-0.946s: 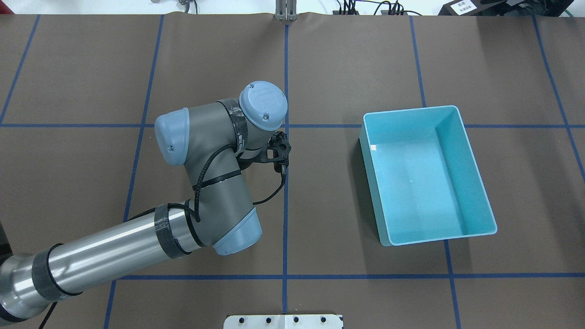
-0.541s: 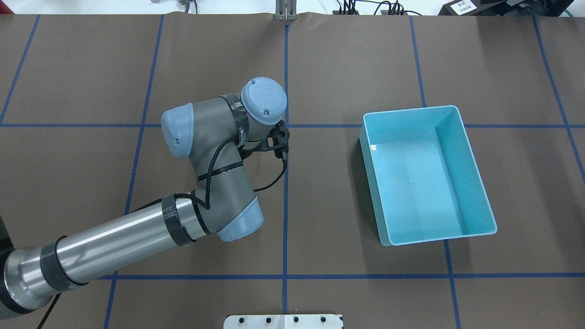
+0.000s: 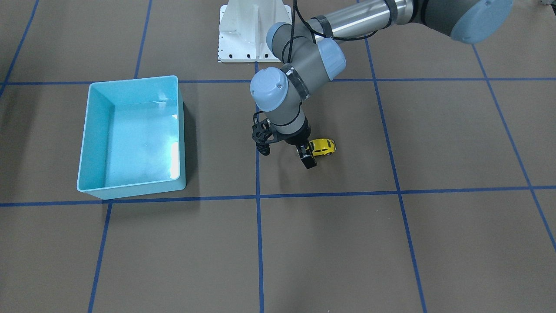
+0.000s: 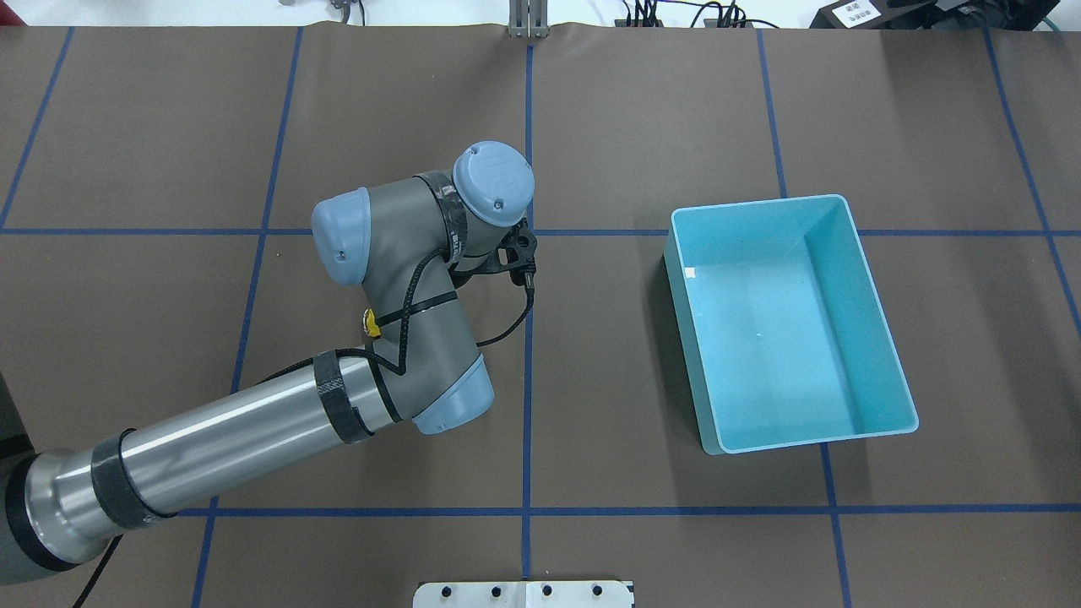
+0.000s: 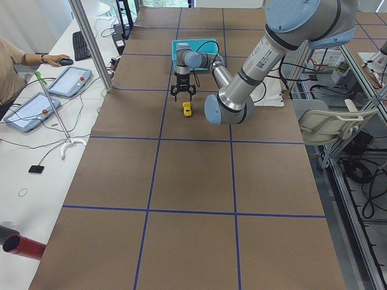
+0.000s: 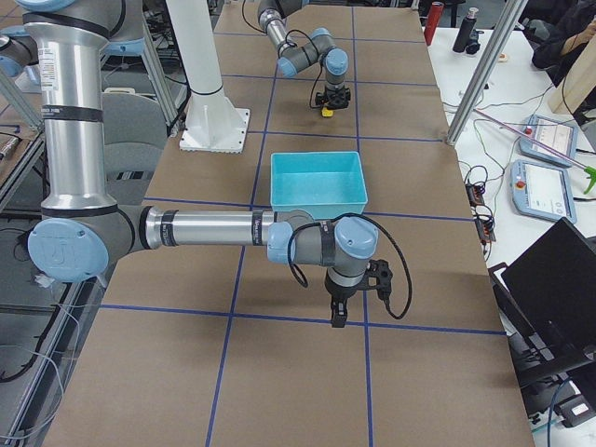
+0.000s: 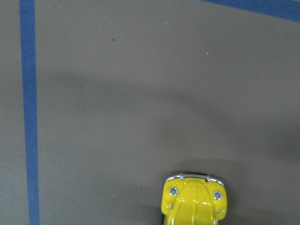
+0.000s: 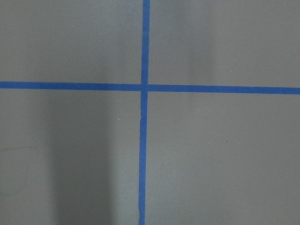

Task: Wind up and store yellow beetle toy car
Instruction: 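Hold the car just above the table with the left gripper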

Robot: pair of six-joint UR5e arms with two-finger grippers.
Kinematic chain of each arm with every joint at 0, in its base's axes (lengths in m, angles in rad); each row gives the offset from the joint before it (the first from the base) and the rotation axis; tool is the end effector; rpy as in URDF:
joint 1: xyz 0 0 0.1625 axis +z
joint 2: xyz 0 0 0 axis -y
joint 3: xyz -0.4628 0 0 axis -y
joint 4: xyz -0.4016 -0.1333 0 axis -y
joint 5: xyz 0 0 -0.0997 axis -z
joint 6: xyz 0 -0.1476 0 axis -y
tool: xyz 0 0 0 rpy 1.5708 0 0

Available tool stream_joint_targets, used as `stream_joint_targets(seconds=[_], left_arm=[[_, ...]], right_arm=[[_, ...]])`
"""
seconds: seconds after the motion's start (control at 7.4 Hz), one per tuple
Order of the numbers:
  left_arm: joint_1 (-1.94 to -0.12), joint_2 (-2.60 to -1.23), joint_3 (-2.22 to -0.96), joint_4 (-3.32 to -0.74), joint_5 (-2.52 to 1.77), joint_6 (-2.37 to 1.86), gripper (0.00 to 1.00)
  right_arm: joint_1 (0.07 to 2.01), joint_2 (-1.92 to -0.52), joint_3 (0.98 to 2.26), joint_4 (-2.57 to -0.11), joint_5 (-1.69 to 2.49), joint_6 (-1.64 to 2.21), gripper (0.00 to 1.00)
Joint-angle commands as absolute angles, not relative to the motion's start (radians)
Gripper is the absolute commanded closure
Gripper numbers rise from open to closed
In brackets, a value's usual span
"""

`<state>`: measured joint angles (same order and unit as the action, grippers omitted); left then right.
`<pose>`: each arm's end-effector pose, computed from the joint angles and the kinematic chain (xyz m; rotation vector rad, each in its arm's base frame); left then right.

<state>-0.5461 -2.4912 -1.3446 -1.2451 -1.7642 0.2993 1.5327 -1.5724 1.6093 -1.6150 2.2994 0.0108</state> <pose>0.6481 -0.5167 0.2850 0.2978 0.3340 1.3394 0.0160 -0.5004 0.7213 -0.0248 -0.7282 -0.0234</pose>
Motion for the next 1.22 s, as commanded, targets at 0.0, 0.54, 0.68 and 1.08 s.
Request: stream_joint_targets(seconds=[0.0,0.54,0.68,1.08], left_arm=[[-0.531,-2.506,-1.312,-1.246,-1.766,0.307,0.03],[-0.531,-2.502,-1.310,-1.243,-1.756,0.310,0.05],[-0.529,-2.497,-1.312,-1.241,-1.756,0.310,0.05],[-0.531,-2.482,-1.313,-1.246,-1.764,0.310,0.05]], right_arm=[[1.532,-1.569,1.609,-1.615,2.299,0.011,0.00],[1.532,-1.569,1.609,-1.615,2.299,0.011,0.00],[1.532,-1.569,1.609,-1.614,2.299,0.011,0.00],[1.532,-1.569,1.611,-1.615,2.299,0.012,0.00]])
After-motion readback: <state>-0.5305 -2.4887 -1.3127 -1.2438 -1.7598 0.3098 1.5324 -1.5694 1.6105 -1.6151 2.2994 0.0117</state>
